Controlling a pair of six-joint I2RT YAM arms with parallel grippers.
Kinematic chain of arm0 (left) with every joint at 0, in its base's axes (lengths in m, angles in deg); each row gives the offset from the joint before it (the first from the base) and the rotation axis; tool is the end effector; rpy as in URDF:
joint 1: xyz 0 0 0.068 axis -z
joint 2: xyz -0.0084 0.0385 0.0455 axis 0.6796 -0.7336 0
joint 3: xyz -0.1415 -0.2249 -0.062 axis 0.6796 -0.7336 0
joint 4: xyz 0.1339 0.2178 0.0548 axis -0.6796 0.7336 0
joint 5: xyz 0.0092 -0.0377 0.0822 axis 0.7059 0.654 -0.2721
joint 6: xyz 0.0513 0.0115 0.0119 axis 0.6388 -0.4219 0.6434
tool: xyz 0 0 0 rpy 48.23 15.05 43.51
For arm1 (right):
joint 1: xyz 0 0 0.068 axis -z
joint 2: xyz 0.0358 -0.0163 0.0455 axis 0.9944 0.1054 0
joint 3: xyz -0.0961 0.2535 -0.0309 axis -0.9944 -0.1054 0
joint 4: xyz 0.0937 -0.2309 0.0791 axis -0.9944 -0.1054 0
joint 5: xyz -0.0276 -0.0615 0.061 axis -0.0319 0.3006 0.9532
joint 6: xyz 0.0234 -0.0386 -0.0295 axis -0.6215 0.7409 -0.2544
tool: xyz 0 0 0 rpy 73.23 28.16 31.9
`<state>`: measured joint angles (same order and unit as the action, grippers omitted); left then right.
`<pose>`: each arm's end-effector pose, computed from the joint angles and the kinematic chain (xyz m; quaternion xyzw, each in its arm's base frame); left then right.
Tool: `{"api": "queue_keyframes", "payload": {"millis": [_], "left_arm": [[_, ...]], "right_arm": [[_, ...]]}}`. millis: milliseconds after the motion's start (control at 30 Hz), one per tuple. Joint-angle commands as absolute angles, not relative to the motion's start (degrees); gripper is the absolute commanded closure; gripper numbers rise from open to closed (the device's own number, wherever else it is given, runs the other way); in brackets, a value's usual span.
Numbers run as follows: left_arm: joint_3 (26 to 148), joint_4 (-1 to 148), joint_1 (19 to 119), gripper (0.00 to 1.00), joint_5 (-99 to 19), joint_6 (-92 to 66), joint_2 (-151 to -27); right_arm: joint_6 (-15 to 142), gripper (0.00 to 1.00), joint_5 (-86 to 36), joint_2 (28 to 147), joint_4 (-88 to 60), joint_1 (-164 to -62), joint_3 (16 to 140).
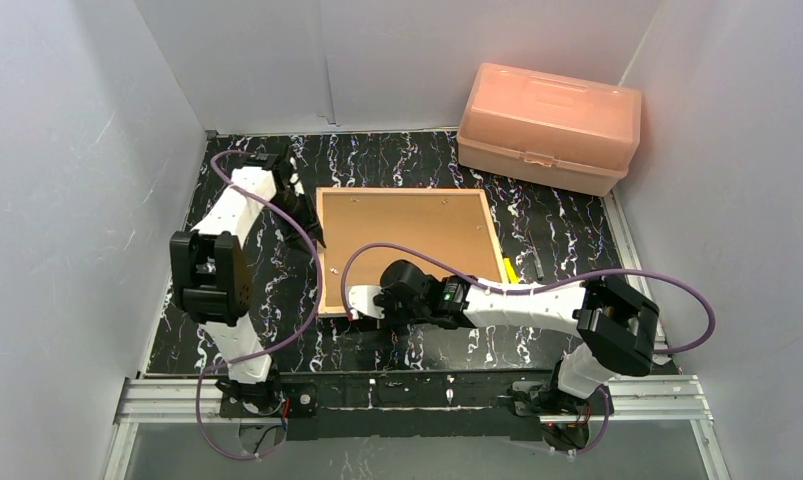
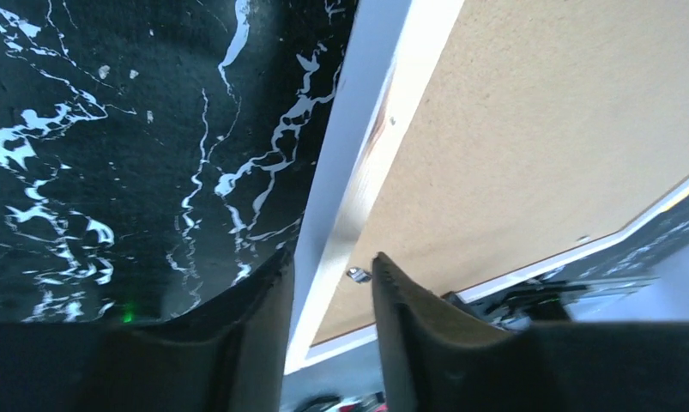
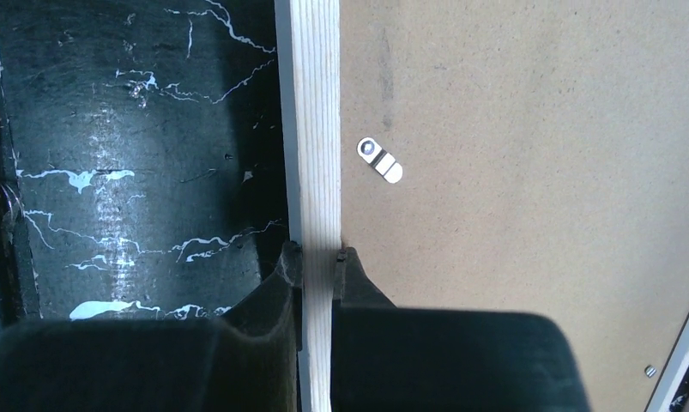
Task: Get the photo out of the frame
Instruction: Turn over the photo frame at the center of the board.
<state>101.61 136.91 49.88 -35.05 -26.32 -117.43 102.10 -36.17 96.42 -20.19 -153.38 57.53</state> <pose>0.3530 -0.0518 0.2490 -0.1456 0.9779 -0.1359 0.0640 0.1204 0.3145 0.2162 -0.6953 0.5892 0.1069 0.3974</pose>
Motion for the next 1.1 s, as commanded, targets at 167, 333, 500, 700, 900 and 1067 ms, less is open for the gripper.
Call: {"api": "queue_keyframes", "payload": {"millis": [167, 333, 500, 700, 900, 1067], "left_arm": [[93.59, 133.09, 45.04, 0.32, -25.57, -27.23, -104.72], [83.26, 128.75, 42.93, 0.02, -18.24, -27.59, -96.35], [74.22, 123.71, 40.85, 0.01, -12.58, -30.64, -90.75], [67.50, 117.03, 40.85, 0.02, -8.78, -34.74, -85.78], [66.49, 115.68, 40.85, 0.07, -9.07, -35.32, -85.13], [65.49, 113.28, 40.83, 0.19, -7.18, -36.23, -86.11]], "right_arm": [[105.18, 0.99, -40.12, 93.03, -13.57, -153.03, 57.10], [106.41, 0.99, -40.15, 92.69, -11.57, -152.94, 56.95], [106.31, 0.99, -40.10, 91.86, -9.88, -152.68, 57.03], [106.27, 0.99, -39.71, 90.92, -8.37, -152.40, 57.82], [106.36, 0.99, -39.00, 90.46, -7.90, -152.32, 59.50], [106.62, 0.99, -38.49, 90.49, -8.23, -152.29, 60.90]]}}
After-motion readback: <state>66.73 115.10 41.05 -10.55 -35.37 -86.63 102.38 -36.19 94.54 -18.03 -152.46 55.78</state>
